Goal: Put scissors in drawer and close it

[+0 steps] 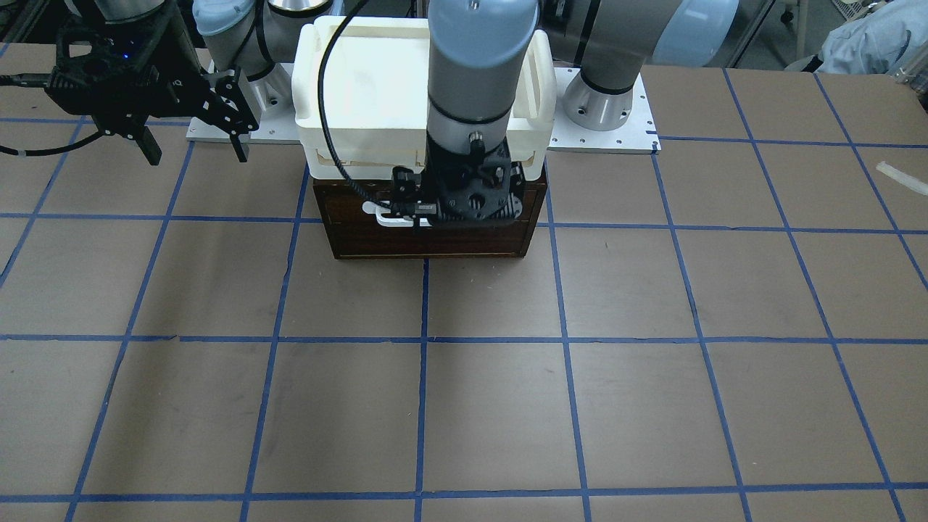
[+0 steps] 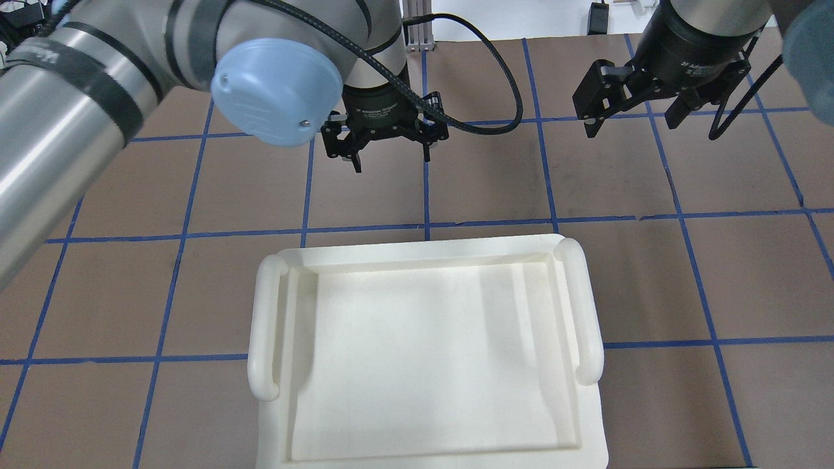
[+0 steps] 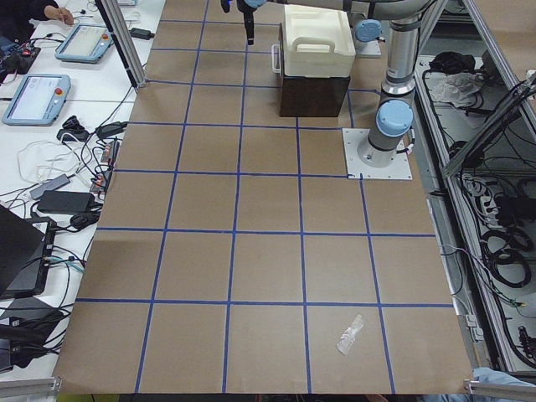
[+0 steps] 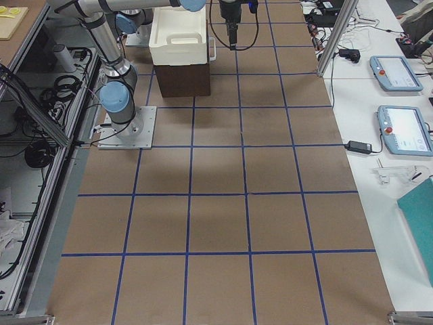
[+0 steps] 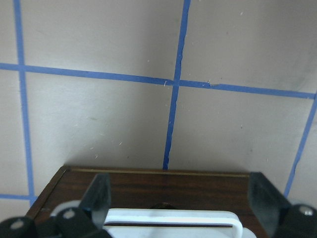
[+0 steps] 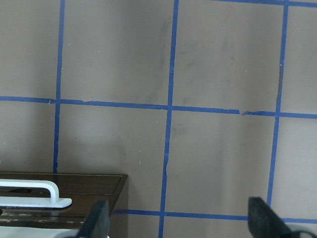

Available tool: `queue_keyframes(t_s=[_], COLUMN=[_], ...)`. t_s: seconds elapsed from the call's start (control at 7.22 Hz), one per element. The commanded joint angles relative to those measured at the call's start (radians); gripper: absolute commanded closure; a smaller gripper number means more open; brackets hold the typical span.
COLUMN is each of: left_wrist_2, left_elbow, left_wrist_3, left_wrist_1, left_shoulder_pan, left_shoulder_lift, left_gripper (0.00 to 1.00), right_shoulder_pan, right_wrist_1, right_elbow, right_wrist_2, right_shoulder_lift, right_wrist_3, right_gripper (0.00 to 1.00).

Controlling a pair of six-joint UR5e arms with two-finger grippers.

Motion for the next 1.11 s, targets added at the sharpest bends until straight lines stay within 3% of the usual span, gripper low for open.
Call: queue_keyframes(t_s=[0.0, 0.14, 0.69, 0.97], left_wrist_2=[0.031, 0.031, 0.028, 0.017], left_elbow=[-0.048, -0.095, -0.071, -0.074], left_wrist_3=[-0.007, 0.026, 0.393, 0.344], left_wrist_1=[-0.148, -0.135, -0.137, -0.052], left_shoulder_pan=[0.035, 0.073, 0.283, 0.285], left_shoulder_lift=[0.141, 0.16, 0.254, 0.222], left_gripper=[0.0, 0.0, 0.0, 0.0], right_shoulder_pan=[0.0, 0.002, 0.002, 0.002], right_wrist_1=[0.002, -0.001, -0.001, -0.004], right_elbow=[0.001, 0.002, 0.002, 0.004], right_wrist_2=[0.001, 0.001, 0.001, 0.001], right_shoulder_lift=[0.0, 0.0, 0.0, 0.0], right_wrist_3=[0.002, 0.003, 0.002, 0.002], right_gripper=[0.0, 0.0, 0.0, 0.0])
